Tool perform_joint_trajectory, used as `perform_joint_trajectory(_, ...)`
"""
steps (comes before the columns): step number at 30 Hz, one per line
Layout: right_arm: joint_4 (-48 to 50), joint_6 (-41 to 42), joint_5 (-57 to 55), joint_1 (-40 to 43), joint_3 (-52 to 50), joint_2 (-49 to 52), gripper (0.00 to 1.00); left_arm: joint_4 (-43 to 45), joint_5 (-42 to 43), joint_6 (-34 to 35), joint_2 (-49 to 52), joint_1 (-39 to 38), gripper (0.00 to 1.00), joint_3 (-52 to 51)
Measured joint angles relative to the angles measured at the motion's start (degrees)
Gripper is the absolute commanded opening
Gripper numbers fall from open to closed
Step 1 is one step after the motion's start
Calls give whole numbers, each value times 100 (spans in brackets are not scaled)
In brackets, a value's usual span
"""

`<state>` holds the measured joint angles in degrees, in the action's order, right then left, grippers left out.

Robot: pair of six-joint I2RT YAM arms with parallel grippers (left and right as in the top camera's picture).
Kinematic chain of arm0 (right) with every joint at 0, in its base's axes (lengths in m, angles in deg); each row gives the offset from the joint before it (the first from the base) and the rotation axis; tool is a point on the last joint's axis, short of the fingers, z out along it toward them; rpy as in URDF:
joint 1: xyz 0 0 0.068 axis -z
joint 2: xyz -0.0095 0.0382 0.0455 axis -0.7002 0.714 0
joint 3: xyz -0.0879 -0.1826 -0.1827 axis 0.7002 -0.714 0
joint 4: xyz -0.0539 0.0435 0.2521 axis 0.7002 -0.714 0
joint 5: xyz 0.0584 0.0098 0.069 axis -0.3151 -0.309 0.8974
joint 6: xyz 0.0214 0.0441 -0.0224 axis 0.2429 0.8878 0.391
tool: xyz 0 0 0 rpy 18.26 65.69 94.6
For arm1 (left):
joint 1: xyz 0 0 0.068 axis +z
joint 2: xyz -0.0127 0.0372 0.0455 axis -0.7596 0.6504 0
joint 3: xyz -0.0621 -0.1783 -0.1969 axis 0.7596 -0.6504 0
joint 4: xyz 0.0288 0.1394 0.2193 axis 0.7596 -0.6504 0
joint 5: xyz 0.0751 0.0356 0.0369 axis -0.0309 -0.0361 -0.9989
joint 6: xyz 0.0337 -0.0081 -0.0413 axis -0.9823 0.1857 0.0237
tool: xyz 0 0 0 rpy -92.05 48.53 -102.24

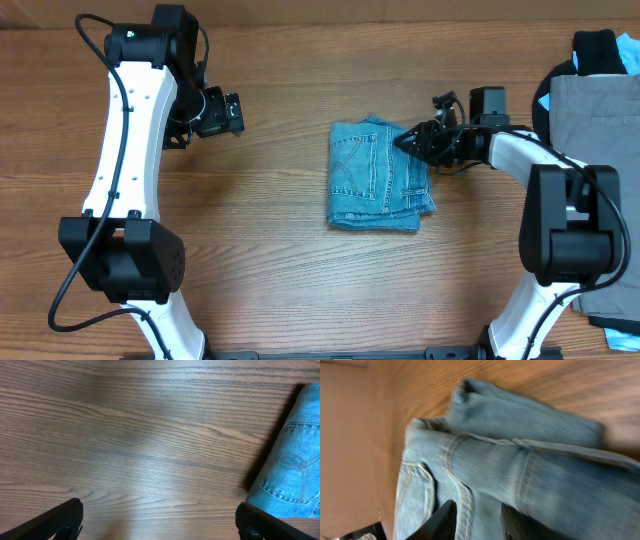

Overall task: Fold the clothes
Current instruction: 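Move the left gripper to the bundle's left edge, right gripper to its right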

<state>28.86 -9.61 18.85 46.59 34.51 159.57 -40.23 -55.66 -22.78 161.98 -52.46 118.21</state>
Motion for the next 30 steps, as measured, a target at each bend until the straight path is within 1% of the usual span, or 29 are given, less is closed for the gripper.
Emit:
perform_joint_trajectory(2, -310, -24, -59, 79, 31, -227, 35, -4, -2, 0, 0, 0, 100, 0)
perform_joint_trajectory(4, -562, -20, -118, 125, 81, -564, 38, -4, -2, 0, 0, 0, 100, 0)
perform_joint_trajectory(6, -866, -13, -164, 140, 166, -1021, 39, -4, 0, 0, 0, 0, 100, 0)
perform_joint_trajectory(9, -1731, -127, -170, 87, 361, -1930, 39, -4, 0, 0, 0, 0, 100, 0)
perform_joint_trajectory(10, -1851, -190, -170, 68, 387, -2015, 39, 2, 0, 0, 0, 0, 100, 0)
perform_joint_trajectory(11, -2258, -354, -166, -17, 439, -2179, 39, 2, 0, 0, 0, 0, 100, 0)
perform_joint_trajectory(13, -2586, -540, -175, -210, 404, -2205, 39, 2, -2, 0, 0, 0, 100, 0)
perform_joint_trajectory(16, -2540, -688, -181, -514, -4, -2048, 40, 0, 0, 0, 0, 0, 100, 0)
perform_joint_trajectory(19, -2044, -675, -186, -680, -616, -1864, 40, -4, 0, 0, 0, 0, 100, 0)
perform_joint_trajectory(21, -1808, -640, -192, -702, -957, -1705, 41, -4, -2, 0, 0, 0, 100, 0)
perform_joint_trajectory(24, -1443, -503, -177, -627, -1473, -1480, 47, -57, -2, 0, 0, 0, 100, 0)
perform_joint_trajectory(26, -1379, -468, -109, -551, -1598, -1419, 47, -68, -2, -4, 0, 2, 100, 0)
perform_joint_trajectory(27, -1370, -457, -59, -503, -1628, -1405, 43, -68, 0, -15, 0, 0, 100, 0)
perform_joint_trajectory(29, -1434, -398, 7, -369, -1652, -1403, 28, -68, 0, -22, 0, 0, 100, 0)
perform_joint_trajectory(30, -1464, -358, 11, -304, -1663, -1403, 26, -68, -2, -22, 0, 2, 100, 0)
